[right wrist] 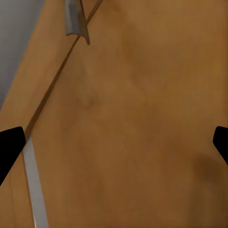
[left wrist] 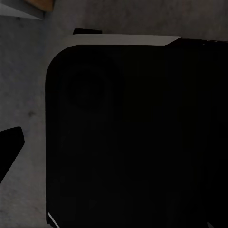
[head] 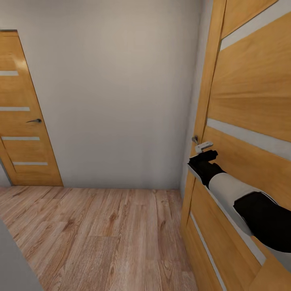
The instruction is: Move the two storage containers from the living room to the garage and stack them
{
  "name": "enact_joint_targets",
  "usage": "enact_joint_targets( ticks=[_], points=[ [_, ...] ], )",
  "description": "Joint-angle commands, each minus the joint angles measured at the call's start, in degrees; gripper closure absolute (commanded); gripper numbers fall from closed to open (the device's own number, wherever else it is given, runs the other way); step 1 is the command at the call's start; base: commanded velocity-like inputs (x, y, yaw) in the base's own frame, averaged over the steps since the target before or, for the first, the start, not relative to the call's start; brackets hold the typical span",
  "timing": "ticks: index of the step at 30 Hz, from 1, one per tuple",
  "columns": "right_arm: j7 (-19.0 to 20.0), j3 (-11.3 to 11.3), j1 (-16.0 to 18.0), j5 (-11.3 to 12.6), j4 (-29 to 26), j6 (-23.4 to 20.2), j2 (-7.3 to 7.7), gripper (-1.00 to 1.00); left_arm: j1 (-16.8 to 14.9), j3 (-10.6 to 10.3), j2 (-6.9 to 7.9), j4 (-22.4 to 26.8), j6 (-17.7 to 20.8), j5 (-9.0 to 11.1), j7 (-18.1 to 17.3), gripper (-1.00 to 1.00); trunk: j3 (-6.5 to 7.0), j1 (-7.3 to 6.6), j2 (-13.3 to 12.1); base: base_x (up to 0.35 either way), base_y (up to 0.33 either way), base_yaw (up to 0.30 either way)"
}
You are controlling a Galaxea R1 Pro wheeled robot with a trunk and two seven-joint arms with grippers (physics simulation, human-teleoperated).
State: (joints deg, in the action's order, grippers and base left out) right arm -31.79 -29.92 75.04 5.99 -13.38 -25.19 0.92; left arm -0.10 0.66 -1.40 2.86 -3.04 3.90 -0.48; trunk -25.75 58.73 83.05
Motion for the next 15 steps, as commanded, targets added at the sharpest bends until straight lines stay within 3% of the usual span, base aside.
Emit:
enact_joint_targets(
  ticks=[1, 15],
  points=[
    [-0.46, 0.03, 0.02, 0.29, -0.06, -0.74, 0.13, -1.00, 0.01, 0.05, -0.01, 0.04, -0.12, 0.41, -0.05, -1.00, -0.06, 0.00, 0.03, 0.000, 0.000, 0.000],
    [-0.46, 0.03, 0.02, 0.33, -0.06, -1.28, 1.45, -1.00, 0.01, 0.05, -0.01, 0.04, -0.12, 0.46, -0.07, -1.00, -0.06, 0.00, 0.03, 0.000, 0.000, 0.000]
  ],
)
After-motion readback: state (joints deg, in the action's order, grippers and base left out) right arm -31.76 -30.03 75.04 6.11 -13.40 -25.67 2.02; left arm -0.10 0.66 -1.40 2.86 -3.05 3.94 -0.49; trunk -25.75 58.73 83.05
